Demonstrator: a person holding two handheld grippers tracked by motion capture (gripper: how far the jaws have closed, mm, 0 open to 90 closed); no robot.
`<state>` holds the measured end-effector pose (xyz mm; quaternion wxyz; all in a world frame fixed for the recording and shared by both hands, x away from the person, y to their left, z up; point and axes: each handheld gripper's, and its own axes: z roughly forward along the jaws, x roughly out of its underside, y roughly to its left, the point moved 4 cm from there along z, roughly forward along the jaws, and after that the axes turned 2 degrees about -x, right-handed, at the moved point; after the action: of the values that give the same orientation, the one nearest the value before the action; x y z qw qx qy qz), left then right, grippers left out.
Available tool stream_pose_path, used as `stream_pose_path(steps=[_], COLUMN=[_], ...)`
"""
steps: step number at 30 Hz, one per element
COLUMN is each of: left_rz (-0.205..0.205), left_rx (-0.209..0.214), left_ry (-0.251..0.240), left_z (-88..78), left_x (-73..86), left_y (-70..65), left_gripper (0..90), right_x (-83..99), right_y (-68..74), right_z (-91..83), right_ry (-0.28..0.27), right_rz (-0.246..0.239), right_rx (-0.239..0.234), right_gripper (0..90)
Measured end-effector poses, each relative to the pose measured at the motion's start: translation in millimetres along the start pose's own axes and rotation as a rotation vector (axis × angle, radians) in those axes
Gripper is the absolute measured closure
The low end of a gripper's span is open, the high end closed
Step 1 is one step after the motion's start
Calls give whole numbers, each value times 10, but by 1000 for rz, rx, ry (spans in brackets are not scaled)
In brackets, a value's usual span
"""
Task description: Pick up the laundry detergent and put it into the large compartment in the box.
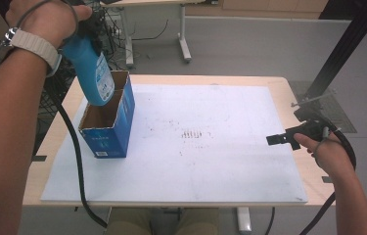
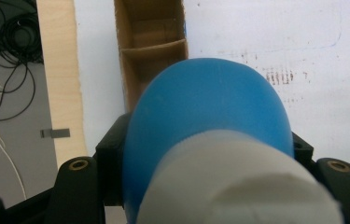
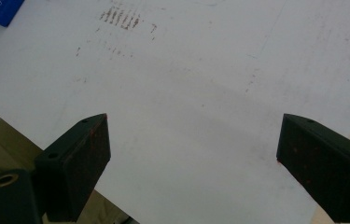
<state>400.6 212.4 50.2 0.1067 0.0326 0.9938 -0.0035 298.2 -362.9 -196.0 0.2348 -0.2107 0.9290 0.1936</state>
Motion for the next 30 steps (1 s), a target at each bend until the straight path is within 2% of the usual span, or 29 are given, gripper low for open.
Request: stream_pose_path(steps=[9, 22, 28, 30], left_rz=[-12, -31, -44, -45], left_rx=[-9, -29, -26, -38], left_ry=[-1, 12, 0, -4], left_z=[55, 242, 272, 313], left_x=[-20, -66, -51, -49], left_y=[35, 98, 142, 136], left_gripper=[380, 380, 380, 380], right_x=[-10, -28, -47, -50], right_y=[-6, -7, 1, 3], right_z=[23, 57, 78, 85], right_ry=[2, 9, 13, 14], right_rz=[2, 6, 2, 2], right_rx=[-2, -3, -6, -6], right_gripper=[98, 98, 97, 97])
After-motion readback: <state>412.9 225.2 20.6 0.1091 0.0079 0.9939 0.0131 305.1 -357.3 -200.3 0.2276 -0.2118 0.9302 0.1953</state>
